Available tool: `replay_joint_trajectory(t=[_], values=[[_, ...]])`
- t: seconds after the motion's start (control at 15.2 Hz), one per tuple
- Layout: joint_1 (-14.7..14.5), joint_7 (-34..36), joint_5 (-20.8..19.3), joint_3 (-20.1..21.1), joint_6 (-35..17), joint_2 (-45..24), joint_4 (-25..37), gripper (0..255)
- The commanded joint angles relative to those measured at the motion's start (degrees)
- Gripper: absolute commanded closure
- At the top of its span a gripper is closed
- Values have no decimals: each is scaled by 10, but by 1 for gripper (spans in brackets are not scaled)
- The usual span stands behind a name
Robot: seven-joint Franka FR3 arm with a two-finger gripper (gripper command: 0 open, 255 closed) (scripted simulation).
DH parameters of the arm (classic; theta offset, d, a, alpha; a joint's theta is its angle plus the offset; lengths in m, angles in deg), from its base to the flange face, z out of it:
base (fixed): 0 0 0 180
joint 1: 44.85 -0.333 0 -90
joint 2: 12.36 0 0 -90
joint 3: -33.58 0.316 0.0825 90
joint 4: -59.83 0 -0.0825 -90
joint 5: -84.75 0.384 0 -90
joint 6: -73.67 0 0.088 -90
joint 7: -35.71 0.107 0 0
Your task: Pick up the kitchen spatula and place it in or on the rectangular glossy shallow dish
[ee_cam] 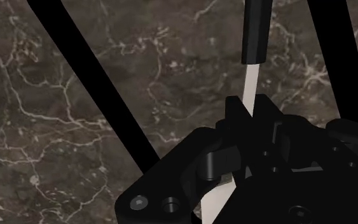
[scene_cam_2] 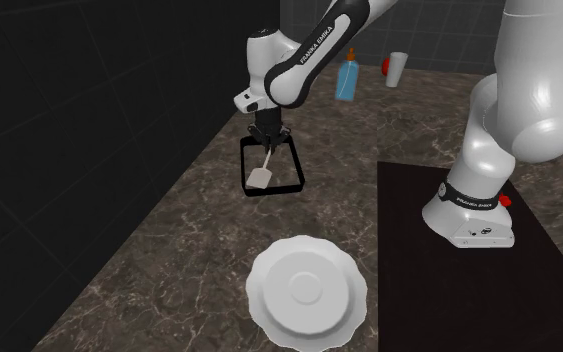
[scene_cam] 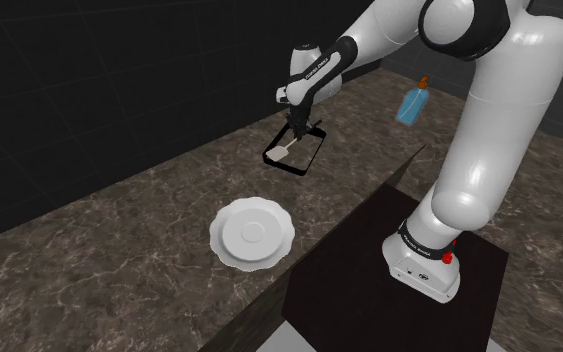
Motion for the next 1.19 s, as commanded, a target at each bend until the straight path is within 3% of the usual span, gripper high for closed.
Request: replay_joint_trajectory(t=[0.0, 0.33, 0.59, 1.12], values=[[0, 0, 0, 0, 0, 0, 0, 0], [0, 0, 0, 0, 0, 0, 0, 0], [-6, 7, -10, -2, 66, 53, 13, 0], [-6, 7, -10, -2, 66, 53, 13, 0]])
